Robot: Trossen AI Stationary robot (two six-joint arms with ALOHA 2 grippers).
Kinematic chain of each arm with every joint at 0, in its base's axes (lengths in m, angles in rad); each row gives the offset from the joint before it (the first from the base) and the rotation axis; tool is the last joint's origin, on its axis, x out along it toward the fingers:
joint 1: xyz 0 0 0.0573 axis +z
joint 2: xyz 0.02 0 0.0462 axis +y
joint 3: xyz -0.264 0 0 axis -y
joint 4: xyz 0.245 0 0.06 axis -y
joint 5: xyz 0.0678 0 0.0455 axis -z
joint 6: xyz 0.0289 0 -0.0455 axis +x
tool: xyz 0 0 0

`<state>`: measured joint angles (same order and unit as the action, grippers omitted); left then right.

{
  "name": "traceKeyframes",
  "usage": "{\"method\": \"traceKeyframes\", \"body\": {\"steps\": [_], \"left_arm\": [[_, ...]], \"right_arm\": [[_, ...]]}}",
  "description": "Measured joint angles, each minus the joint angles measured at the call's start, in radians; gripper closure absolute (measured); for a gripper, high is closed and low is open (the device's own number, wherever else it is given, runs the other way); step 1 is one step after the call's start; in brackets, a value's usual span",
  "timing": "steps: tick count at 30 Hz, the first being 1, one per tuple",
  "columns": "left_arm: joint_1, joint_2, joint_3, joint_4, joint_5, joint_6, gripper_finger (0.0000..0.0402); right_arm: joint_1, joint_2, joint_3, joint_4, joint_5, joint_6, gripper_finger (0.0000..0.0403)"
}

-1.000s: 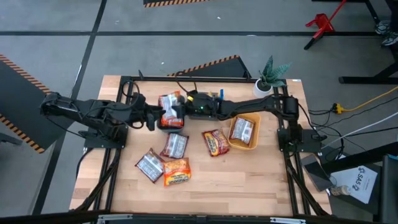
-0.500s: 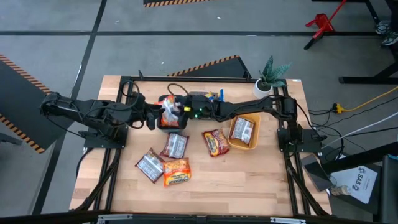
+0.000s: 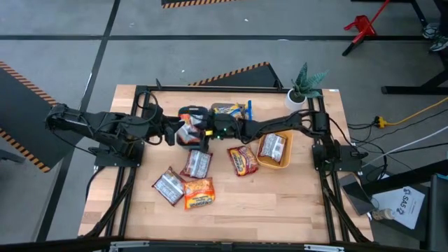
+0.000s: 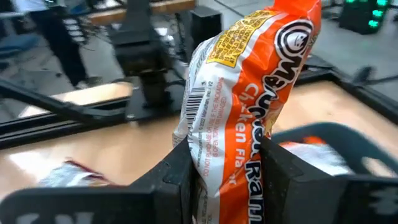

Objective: Sort Maruchan noodles
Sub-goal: Put the orange noodle pack into the blue bin

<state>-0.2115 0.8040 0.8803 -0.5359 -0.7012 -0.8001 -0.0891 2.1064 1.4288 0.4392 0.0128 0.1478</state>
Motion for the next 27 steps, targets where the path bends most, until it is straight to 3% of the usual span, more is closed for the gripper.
{"method": "traceKeyframes", "body": {"steps": [3, 13, 16, 23, 27], "left_arm": [[0.0, 0.0, 0.0, -0.007, -0.01, 0.0, 0.0261], [0.0, 0.0, 0.0, -0.007, -0.023, 0.0, 0.0261], [0.0, 0.0, 0.0, -0.007, -0.024, 0.0, 0.0261], [0.0, 0.0, 0.0, -0.007, -0.042, 0.0, 0.0261], [0.0, 0.0, 0.0, -0.016, -0.042, 0.0, 0.0261]], "right_arm": [[0.003, 0.03, 0.0, 0.024, -0.033, 0.0, 0.0294], [0.011, 0.074, -0.002, 0.059, 0.005, -0.074, 0.029], [0.011, 0.074, -0.002, 0.053, -0.054, -0.149, 0.0268], [0.011, 0.074, -0.002, -0.053, -0.056, -0.183, 0.0176], [0.011, 0.072, -0.002, -0.082, -0.057, -0.206, 0.0146]]}}
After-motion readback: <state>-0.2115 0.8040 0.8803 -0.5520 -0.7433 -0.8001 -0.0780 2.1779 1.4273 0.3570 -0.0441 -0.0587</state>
